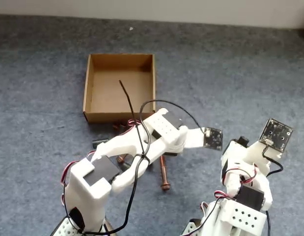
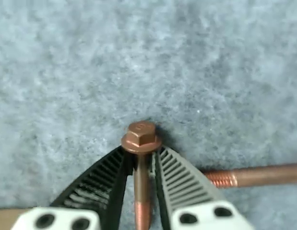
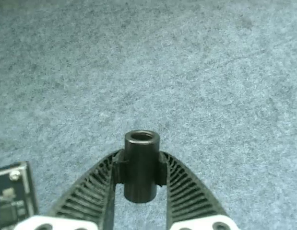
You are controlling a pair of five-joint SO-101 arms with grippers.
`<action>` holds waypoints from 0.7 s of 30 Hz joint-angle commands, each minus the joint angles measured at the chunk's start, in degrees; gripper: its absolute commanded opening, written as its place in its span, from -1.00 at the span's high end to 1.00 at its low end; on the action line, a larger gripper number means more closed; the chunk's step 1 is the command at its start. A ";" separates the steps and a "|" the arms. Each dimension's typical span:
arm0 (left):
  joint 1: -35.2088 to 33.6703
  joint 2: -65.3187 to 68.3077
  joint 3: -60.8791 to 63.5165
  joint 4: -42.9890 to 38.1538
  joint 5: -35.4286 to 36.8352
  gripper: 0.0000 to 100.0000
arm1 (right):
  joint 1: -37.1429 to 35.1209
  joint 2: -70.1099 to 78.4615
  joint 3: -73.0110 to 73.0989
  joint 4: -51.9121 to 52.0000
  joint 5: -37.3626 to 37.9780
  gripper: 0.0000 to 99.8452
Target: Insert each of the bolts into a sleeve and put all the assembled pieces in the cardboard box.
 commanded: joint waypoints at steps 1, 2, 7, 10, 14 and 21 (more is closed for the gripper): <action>-1.01 -7.34 -0.22 -0.26 6.33 0.99 | 0.31 -0.84 -0.75 -0.92 -0.18 0.99; -1.10 -9.80 0.84 -0.53 7.82 0.99 | 0.04 -0.84 -0.75 -0.92 -0.18 0.99; -2.07 -24.31 6.90 -0.62 16.09 0.99 | -4.62 -0.84 -0.75 -0.84 -0.62 0.99; -2.95 -32.22 10.07 -0.62 21.71 0.99 | -6.46 -0.84 -0.92 -0.84 -0.70 0.99; -4.09 -40.92 14.11 -0.44 29.63 0.99 | -8.75 -0.84 -0.92 -0.84 -7.47 0.99; -4.53 -55.78 21.76 -0.53 40.88 0.99 | -16.75 -0.92 -0.84 -0.84 -10.29 0.99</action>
